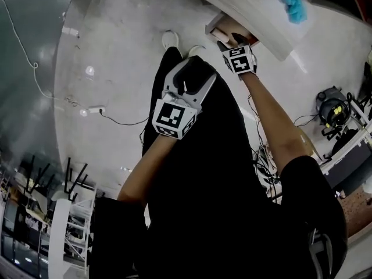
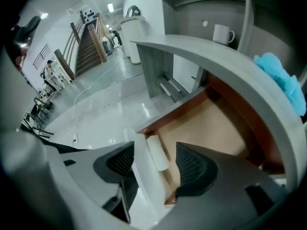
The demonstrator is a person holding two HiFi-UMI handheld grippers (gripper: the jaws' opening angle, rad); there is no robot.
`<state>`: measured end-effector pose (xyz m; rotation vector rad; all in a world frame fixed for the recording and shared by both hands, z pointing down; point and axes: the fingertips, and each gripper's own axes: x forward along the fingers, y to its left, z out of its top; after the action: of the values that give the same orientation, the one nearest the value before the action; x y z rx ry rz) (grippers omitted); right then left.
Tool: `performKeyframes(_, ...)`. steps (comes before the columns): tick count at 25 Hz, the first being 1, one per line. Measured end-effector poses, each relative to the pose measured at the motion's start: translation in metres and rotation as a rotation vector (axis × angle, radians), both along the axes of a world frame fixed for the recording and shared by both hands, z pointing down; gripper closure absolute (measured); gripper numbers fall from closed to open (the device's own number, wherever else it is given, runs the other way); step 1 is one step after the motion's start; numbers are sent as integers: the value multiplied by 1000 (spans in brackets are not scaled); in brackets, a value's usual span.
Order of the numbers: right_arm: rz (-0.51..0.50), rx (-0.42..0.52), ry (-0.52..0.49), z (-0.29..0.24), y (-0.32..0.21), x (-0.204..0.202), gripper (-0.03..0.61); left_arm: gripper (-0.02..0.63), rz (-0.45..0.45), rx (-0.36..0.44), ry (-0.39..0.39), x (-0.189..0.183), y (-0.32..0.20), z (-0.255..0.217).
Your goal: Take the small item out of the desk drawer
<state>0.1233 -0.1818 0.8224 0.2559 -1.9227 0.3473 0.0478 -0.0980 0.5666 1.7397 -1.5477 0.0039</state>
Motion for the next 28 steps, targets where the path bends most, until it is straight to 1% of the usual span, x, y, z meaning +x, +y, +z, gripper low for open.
performKeyframes(6,-65,-15,45,35,9,-1,308,360,-34,-12,29,-2,13,20)
performKeyframes(8,-81,-13,60,43,8,-1,311,360,-41,-13,30,-7,14,26)
performKeyframes(10,-93,-6,86,52,7,-3,329,360,-55,-9,21,-20,13,30)
performKeyframes(15,-122,2,147,71,11,-4,413,360,-71,-5,6,-43,14,41)
performKeyframes(20,-168,3,150,79,13,-6,454,360,-103,-15,-6,-56,18,49)
performKeyframes(23,-190,-36,156,82,18,-8,491,360,-119,-29,-5,-60,25,54)
performKeyframes(28,-218,-87,174,84,20,-11,480,359,-138,-41,-4,-61,33,58)
